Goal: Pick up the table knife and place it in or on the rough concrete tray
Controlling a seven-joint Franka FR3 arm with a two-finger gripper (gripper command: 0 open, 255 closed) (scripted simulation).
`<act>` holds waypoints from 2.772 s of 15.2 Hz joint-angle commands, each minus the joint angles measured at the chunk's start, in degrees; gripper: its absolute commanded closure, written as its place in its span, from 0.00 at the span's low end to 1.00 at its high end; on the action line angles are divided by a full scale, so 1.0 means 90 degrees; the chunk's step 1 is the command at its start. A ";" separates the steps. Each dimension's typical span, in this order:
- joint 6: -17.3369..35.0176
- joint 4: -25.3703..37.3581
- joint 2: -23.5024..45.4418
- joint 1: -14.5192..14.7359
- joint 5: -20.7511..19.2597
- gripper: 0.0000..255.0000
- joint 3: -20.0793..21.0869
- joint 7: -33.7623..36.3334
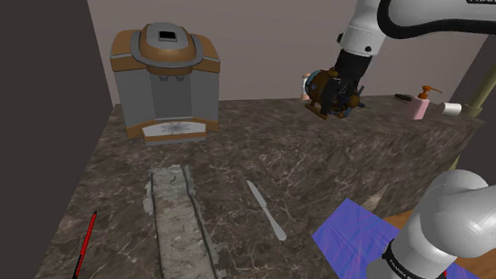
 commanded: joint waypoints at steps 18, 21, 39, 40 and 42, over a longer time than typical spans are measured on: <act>0.2432 -0.1325 0.1551 0.0252 0.1233 0.00 0.2108 0.3113; 0.2933 -0.1282 0.2154 0.0242 0.1329 0.00 0.2499 0.3687; 0.4204 -0.1466 0.3317 0.0143 0.1220 0.00 0.3030 0.4397; 0.4203 -0.1466 0.3316 0.0143 0.1220 0.00 0.3030 0.4397; 0.4203 -0.1466 0.3316 0.0143 0.1220 1.00 0.3030 0.4397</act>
